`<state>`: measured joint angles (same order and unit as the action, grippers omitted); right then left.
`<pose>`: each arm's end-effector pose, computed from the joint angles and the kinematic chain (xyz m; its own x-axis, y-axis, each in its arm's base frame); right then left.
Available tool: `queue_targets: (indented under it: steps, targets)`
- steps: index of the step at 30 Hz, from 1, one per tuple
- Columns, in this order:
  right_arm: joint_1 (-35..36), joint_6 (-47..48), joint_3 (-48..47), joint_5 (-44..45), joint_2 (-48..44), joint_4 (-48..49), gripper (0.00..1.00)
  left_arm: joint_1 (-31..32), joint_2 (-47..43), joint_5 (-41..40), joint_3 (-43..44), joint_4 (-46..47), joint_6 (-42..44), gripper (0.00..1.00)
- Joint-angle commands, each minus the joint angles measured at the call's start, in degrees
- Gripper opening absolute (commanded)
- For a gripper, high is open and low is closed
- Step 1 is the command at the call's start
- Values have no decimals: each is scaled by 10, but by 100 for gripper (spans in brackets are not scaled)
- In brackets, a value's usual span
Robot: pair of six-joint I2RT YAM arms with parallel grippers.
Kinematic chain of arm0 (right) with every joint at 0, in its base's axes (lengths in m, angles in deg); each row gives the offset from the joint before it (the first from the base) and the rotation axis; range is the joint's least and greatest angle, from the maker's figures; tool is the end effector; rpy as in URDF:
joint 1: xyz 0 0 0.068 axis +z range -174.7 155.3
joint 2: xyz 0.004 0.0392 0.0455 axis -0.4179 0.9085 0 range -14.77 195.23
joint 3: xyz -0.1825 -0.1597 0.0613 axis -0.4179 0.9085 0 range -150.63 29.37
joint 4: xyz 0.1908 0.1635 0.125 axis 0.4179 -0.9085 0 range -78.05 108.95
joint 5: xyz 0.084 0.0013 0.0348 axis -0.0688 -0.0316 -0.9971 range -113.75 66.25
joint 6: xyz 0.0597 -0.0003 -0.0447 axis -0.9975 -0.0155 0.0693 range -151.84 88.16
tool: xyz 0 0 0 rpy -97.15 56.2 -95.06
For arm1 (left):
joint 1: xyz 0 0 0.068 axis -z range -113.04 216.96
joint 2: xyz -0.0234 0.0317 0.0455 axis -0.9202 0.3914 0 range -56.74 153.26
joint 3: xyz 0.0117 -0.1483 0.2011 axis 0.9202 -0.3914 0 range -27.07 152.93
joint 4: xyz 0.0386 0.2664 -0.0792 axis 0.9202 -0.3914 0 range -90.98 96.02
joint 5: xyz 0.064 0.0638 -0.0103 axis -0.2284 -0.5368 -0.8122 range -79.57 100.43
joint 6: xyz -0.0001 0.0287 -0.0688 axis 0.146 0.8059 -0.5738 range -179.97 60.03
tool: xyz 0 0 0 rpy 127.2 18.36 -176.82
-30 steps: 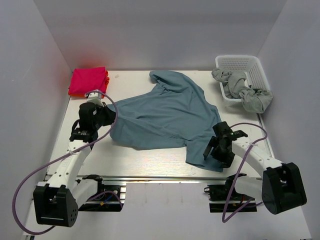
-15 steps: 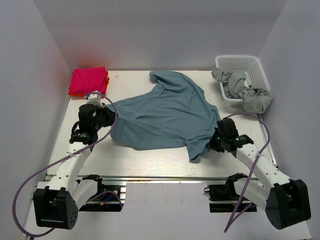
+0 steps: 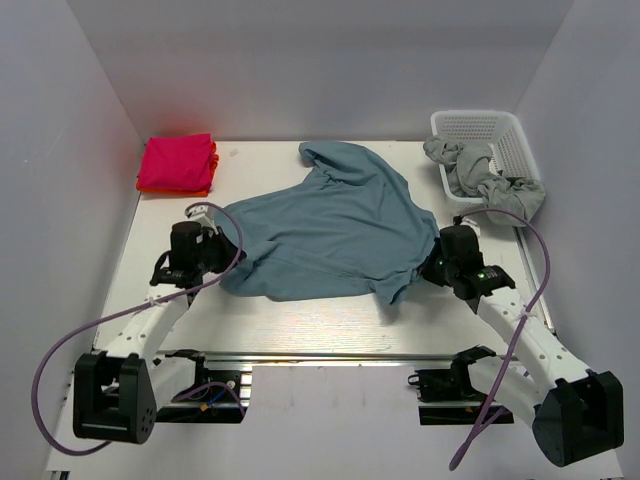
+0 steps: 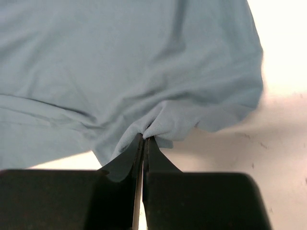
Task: Fold and stack the t-shirts
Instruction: Flatten out the tshirt
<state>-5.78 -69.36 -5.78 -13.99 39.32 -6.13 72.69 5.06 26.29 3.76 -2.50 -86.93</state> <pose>0.2372 0.0701 0.1847 -0.6457 0.4131 -0.6422 0.2383 0.9080 0.3446 0.2653 -0.0439 0.1550 -0.7028 -0.3678 -0.6090 -0.0142 0.8631 -0.5048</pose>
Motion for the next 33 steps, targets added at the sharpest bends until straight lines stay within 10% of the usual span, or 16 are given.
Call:
queue_targets:
  steps: [1,14,22,33]
  targets:
    - [1,22,-43,9,-14,78,0,2,-61,34,31,56,-4,0]
    - [-1,139,-217,65,-50,310,0,2,-93,-46,206,77,-18,0]
    - [2,238,-408,160,-10,298,0,-4,-105,-231,367,12,44,0]
    - [1,306,-606,37,12,252,0,-9,-94,-269,535,-19,118,0]
